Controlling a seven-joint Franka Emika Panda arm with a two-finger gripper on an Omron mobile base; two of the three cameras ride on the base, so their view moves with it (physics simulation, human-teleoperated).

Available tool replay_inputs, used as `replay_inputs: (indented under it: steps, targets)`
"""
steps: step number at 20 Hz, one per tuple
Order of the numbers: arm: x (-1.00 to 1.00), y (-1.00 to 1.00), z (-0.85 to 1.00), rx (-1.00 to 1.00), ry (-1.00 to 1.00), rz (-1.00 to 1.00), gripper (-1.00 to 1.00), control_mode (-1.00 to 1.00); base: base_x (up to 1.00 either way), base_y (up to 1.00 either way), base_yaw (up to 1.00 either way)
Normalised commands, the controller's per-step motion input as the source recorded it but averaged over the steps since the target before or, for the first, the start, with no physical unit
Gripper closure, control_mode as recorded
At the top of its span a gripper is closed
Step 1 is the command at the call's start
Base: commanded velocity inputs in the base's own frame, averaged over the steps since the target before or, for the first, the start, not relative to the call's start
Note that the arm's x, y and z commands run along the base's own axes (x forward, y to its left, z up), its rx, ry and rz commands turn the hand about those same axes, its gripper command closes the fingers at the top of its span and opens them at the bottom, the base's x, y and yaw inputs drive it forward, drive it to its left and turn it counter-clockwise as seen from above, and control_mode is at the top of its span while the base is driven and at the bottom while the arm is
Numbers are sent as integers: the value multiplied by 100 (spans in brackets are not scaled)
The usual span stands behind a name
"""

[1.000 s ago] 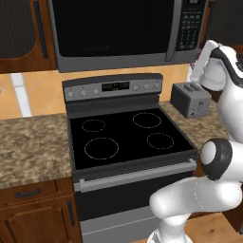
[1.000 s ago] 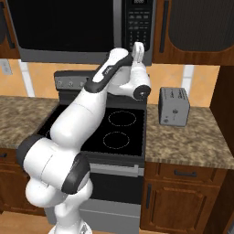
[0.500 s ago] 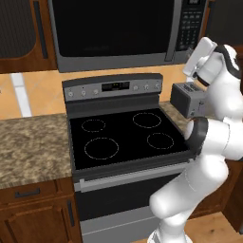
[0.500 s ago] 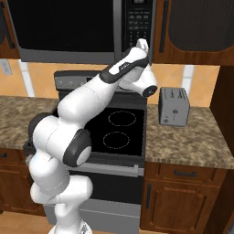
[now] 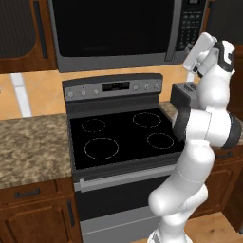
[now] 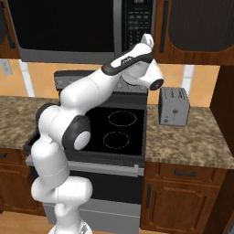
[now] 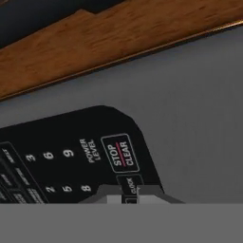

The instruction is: Pick the eggplant from the sink and place it in the bowl. Then pick the bowl and place it in the microwave. Then close the microwave door and press the start button.

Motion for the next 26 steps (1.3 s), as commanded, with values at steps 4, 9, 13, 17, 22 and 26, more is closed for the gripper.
replay_inputs:
  steps: [4,9,13,17,22,26]
  targets:
    - [0,13,0,0,-3,3,100,-100,0,0,0]
    - [3,46,0,0,-1,0,100,-100,0,0,0]
    - [79,8,-13,0,1,0,100,-100,0,0,0]
    - [46,-9,-7,2,0,0,100,-100,0,0,0]
    - [-95,-2,0,5,-10,0,100,-100,0,0,0]
    - [-100,3,-21,1,-2,0,100,-100,0,0,0]
